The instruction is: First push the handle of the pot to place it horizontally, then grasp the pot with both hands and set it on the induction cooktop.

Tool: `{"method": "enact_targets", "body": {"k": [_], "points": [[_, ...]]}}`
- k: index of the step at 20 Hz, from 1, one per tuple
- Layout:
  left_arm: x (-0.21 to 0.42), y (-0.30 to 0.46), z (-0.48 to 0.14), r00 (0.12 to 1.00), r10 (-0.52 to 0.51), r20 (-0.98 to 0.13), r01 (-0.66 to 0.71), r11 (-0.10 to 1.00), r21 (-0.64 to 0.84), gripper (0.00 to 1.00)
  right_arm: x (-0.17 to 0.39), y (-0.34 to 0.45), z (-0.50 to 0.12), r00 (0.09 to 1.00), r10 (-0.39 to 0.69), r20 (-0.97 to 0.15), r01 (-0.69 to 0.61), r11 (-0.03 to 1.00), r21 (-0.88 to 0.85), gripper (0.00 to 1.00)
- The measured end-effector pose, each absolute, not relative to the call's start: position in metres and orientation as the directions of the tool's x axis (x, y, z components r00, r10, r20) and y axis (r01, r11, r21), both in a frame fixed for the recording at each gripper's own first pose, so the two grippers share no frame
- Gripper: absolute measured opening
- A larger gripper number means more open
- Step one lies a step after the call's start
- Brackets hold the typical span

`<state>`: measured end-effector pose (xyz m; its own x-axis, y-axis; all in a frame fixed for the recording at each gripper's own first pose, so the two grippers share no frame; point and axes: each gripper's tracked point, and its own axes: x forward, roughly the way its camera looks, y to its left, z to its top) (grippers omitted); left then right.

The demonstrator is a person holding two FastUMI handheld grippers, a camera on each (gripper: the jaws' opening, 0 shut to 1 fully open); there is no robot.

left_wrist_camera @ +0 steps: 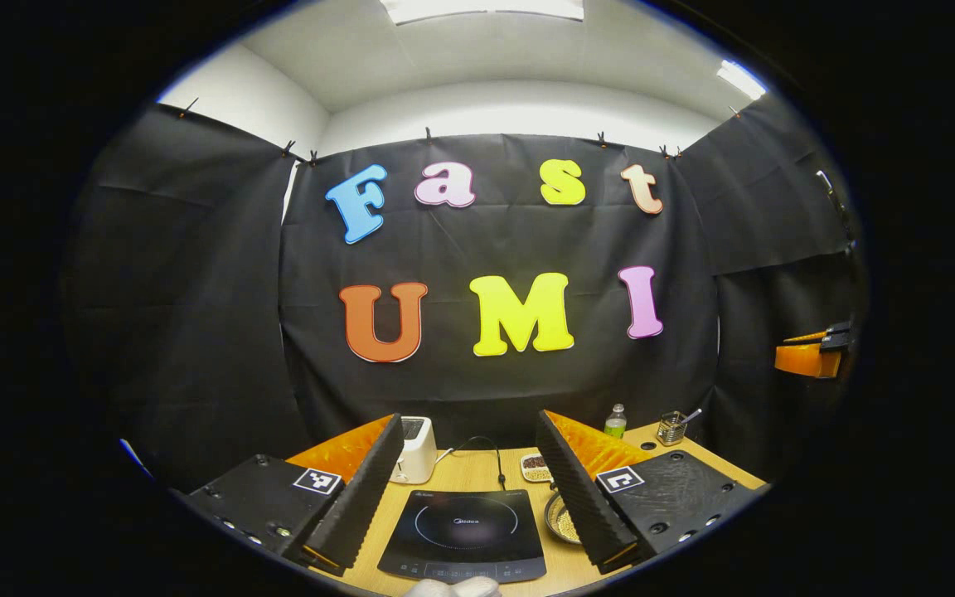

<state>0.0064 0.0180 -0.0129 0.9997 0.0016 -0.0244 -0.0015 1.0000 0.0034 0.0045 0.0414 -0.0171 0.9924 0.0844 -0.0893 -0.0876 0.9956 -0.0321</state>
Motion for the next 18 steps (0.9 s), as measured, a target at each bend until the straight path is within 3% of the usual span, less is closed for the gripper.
{"method": "enact_targets", "body": {"k": [5,15,16,18], "points": [[0.008,0.018,-0.016,1.000,0.009,-0.029,-0.009,1.000,-0.001,0.96,0.006,0.046,-0.042,0.977,0.138,-0.164,-0.138,0.990,0.011,0.01],[-0.003,0.028,-0.023,0.997,0.059,-0.049,-0.060,0.998,-0.007,0.96,0.018,0.066,-0.172,0.885,0.208,-0.418,-0.230,0.973,-0.001,0.01],[-0.004,0.030,-0.021,0.997,0.067,-0.046,-0.068,0.998,-0.004,0.96,0.018,0.074,-0.192,0.865,0.225,-0.449,-0.243,0.970,0.017,0.05],[-0.009,0.035,-0.018,0.996,0.083,-0.039,-0.083,0.997,0.002,0.96,0.019,0.091,-0.230,0.822,0.262,-0.506,-0.284,0.958,0.035,0.01]]}}
